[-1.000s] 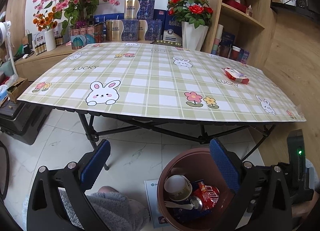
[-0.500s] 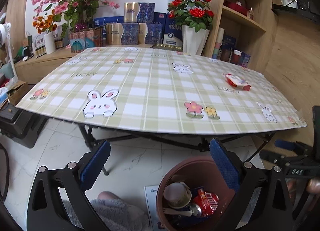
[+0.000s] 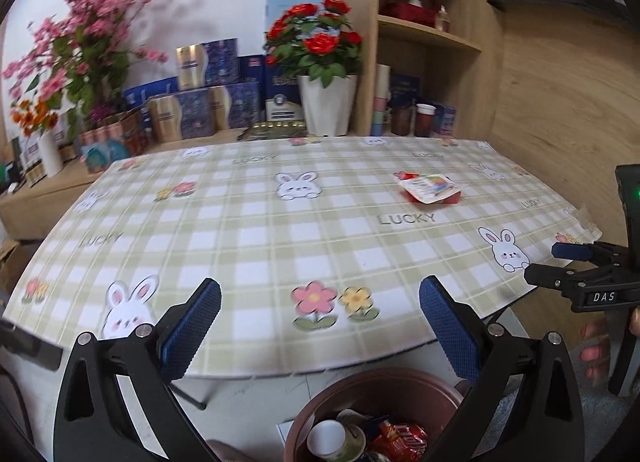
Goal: Collect trash
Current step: 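Move the left tool to the candle pack and grasp it, then grasp the red Double Happiness box with the right tool while the left tool holds the candles, then lower the box and candle pack into the bin and open both tools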
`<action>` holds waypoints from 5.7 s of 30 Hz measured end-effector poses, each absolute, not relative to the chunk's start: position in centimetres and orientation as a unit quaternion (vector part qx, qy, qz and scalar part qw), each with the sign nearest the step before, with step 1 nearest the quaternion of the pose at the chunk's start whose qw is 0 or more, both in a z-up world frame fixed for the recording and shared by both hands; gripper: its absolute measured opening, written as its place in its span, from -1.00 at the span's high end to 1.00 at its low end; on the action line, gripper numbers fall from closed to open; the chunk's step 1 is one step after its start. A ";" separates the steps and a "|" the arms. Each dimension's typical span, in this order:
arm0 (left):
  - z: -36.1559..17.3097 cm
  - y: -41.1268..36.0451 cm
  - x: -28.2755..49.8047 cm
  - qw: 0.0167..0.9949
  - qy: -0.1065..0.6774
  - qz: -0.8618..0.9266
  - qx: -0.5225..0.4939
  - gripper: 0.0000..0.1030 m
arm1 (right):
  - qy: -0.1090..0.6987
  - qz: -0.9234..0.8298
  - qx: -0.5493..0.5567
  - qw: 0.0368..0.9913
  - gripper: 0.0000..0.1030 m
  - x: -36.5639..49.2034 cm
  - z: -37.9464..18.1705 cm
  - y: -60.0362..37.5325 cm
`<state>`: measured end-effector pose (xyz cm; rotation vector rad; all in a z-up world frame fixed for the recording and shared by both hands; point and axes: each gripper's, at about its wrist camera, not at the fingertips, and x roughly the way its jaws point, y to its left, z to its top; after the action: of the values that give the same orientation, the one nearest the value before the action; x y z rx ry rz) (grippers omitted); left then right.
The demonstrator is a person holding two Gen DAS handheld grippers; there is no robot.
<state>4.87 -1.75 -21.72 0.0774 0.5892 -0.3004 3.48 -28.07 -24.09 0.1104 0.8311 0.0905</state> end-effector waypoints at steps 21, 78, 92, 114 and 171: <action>-23.3 -21.5 19.5 0.869 0.324 -0.311 0.209 -0.62 | 0.437 -0.013 0.087 0.895 -0.89 9.4 -26.0 -36.8; -20.6 -0.2 19.8 0.904 0.365 -0.216 -0.057 0.82 | 0.507 -0.044 0.083 0.857 -0.73 29.2 -27.9 -28.3; -19.1 2.1 15.1 0.905 0.359 -0.215 -0.079 0.82 | 0.446 0.065 0.089 0.888 -0.73 20.4 -23.8 -26.5; -17.6 3.1 3.3 0.903 0.346 -0.246 -0.071 0.82 | 0.431 0.131 0.038 0.892 -0.73 5.6 -21.8 -20.1; -30.5 0.3 -0.5 0.805 0.525 -0.274 -0.033 0.82 | 0.413 0.113 0.009 0.904 -0.89 0.5 -23.2 -20.1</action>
<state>-0.54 0.26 -30.54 -0.0705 1.1244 -0.5872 0.45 -20.07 -23.20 0.0182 0.8534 0.2339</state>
